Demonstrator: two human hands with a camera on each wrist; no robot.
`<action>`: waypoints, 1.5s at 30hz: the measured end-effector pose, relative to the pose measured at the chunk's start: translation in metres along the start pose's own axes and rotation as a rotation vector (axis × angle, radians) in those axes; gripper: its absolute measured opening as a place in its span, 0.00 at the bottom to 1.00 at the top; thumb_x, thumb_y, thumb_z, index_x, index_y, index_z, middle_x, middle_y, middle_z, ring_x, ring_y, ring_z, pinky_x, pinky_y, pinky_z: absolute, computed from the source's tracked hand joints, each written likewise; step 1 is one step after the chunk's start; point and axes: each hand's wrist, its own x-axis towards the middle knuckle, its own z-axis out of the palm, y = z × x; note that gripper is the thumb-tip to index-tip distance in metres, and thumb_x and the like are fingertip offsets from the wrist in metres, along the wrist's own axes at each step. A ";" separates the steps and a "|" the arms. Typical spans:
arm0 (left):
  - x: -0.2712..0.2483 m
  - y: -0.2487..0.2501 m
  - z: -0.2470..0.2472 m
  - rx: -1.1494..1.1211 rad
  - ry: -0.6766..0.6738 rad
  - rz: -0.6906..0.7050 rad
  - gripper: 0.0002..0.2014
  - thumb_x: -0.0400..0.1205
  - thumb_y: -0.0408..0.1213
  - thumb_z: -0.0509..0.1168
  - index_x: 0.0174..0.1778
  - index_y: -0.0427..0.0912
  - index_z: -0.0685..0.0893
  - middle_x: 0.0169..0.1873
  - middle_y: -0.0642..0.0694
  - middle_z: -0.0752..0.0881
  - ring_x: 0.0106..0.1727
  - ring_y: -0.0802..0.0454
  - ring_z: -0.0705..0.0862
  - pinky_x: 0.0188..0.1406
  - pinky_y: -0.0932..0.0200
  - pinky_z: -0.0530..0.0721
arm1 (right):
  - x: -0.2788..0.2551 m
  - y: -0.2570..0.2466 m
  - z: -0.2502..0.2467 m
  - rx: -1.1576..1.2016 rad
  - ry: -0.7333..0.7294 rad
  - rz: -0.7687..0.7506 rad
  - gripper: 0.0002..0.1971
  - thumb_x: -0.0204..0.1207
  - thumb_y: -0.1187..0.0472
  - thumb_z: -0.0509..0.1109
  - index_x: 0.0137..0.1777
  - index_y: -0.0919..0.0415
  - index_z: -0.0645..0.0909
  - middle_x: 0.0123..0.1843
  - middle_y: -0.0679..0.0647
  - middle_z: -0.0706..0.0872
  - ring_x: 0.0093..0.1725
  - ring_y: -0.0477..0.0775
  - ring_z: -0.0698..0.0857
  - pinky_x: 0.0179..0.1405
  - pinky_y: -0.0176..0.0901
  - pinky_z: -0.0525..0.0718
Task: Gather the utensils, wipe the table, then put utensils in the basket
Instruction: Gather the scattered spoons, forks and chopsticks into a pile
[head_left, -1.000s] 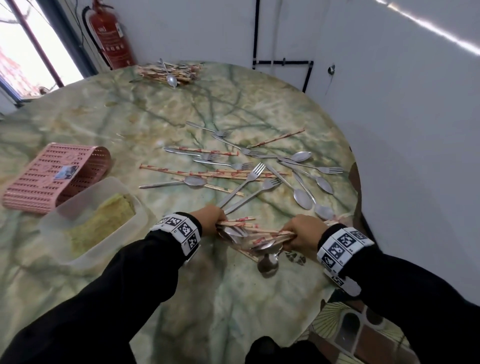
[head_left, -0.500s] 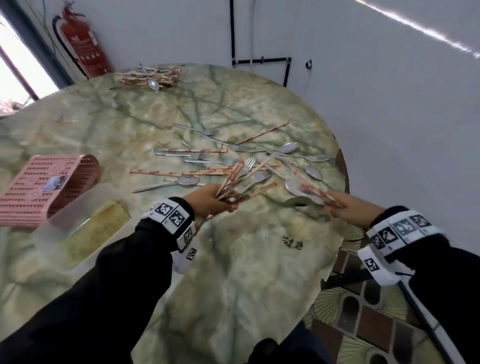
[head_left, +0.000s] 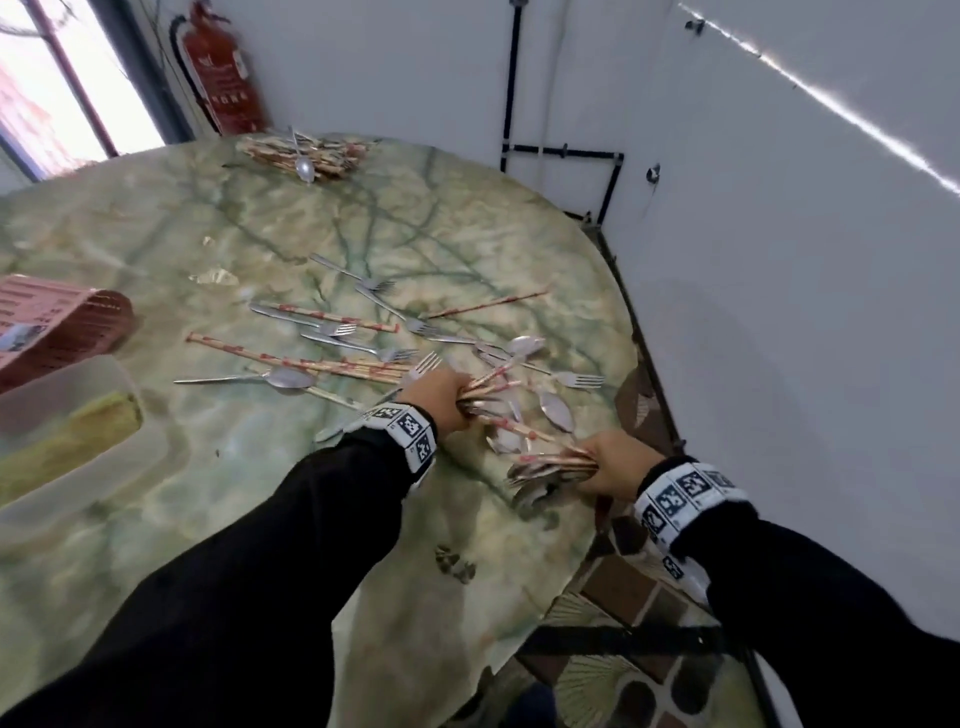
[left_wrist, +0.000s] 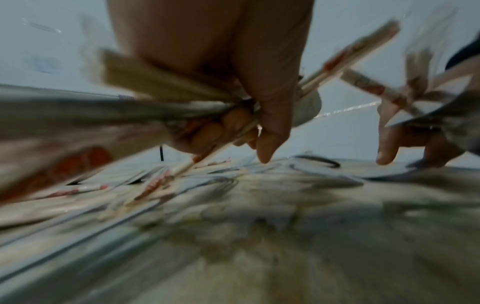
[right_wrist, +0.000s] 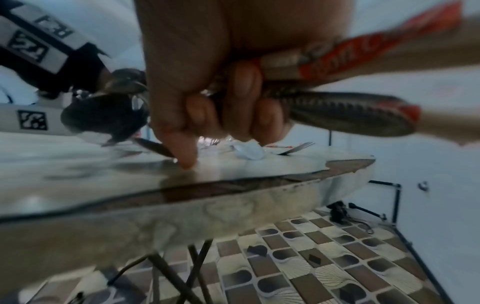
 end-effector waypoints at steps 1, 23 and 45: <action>0.001 0.002 0.004 0.044 -0.016 -0.003 0.12 0.75 0.34 0.66 0.55 0.40 0.83 0.54 0.39 0.86 0.59 0.42 0.83 0.55 0.57 0.76 | 0.000 0.000 -0.003 -0.027 -0.031 -0.025 0.02 0.71 0.60 0.74 0.41 0.57 0.84 0.42 0.58 0.87 0.46 0.54 0.85 0.37 0.34 0.70; 0.026 -0.017 0.010 0.105 0.014 0.085 0.17 0.79 0.39 0.64 0.64 0.42 0.80 0.61 0.41 0.82 0.64 0.44 0.80 0.61 0.55 0.74 | 0.044 0.004 -0.015 0.264 0.224 -0.467 0.13 0.63 0.49 0.72 0.44 0.54 0.88 0.52 0.52 0.87 0.49 0.55 0.86 0.49 0.41 0.79; 0.026 -0.047 -0.073 -0.974 0.721 0.034 0.08 0.83 0.31 0.62 0.53 0.33 0.84 0.24 0.54 0.84 0.29 0.66 0.83 0.41 0.63 0.81 | 0.108 -0.048 -0.089 1.564 0.518 -0.170 0.11 0.83 0.50 0.58 0.43 0.56 0.71 0.18 0.49 0.75 0.15 0.47 0.74 0.18 0.35 0.78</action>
